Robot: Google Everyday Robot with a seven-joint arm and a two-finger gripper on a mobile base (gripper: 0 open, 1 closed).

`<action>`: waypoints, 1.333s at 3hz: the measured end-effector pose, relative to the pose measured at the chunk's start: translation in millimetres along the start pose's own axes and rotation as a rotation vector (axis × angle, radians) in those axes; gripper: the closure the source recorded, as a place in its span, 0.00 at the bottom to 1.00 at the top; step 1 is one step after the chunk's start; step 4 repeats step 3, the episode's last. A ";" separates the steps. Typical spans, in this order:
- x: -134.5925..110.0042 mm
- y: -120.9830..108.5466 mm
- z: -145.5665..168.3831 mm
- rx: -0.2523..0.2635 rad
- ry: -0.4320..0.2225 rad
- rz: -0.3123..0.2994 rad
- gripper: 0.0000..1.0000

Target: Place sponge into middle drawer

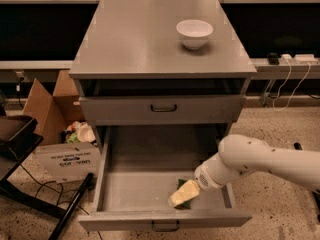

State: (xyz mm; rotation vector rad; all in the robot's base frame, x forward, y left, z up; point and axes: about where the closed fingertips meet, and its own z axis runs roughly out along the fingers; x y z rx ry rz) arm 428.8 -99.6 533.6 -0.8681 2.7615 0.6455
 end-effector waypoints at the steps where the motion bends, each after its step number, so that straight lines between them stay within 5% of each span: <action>1: -32.2 27.0 -110.2 0.122 0.034 -0.118 0.00; 2: -18.1 38.7 -183.9 0.153 -0.048 -0.125 0.00; 4: -14.5 39.7 -187.8 0.153 -0.054 -0.125 0.00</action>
Offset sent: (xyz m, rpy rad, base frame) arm -0.0443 -0.1036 0.2647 -0.0583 -0.2586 -0.0409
